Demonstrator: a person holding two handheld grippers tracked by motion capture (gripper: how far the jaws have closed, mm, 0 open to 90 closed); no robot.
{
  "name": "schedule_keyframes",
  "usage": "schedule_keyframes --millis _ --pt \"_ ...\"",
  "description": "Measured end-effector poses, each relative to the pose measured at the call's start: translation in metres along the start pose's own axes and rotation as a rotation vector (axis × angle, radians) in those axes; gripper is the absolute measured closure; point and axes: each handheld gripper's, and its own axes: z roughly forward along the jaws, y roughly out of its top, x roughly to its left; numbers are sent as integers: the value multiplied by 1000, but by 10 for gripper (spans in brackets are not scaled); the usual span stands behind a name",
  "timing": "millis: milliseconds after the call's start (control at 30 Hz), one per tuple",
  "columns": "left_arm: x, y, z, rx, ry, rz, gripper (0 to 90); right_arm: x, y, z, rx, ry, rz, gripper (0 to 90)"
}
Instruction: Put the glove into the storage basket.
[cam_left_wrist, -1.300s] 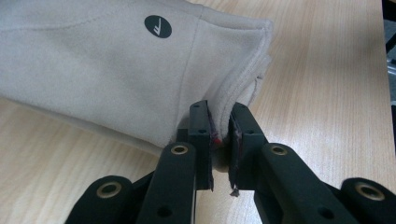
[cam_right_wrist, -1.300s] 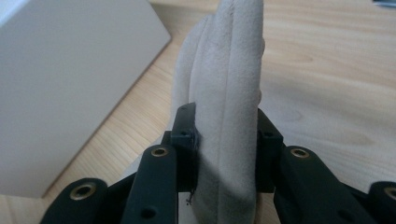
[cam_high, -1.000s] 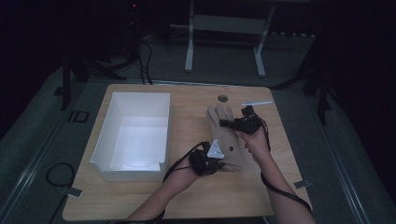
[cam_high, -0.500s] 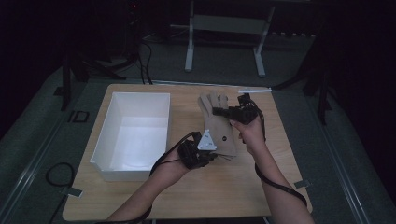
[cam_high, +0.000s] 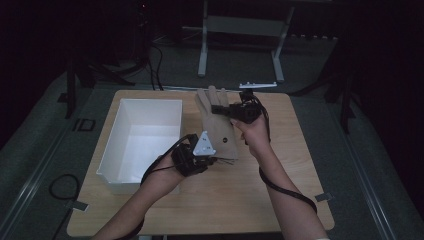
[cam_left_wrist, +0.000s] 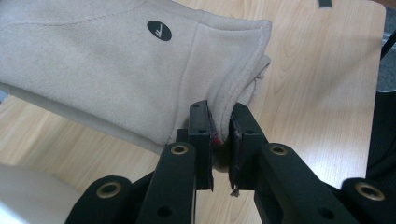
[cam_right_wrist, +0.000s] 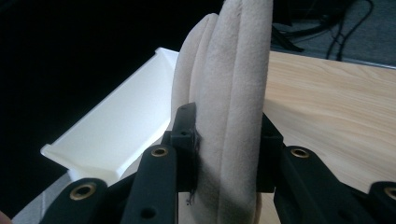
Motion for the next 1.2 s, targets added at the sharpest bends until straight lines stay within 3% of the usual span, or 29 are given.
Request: schedule_keyframes --millis 267,467,767,1000,1200 --pt "11 -16 -24 7 41 -26 819 24 16 29 11 21 -18 689" --pt "17 -28 -36 15 59 -40 819 34 21 43 23 34 -28 689" --pt "26 -55 -61 11 99 -83 819 62 27 80 33 63 -39 689" --pt "35 -79 -80 35 136 -116 819 80 30 108 54 78 -56 689" --pt "39 -100 -85 46 154 -149 819 88 27 131 78 80 -56 688"
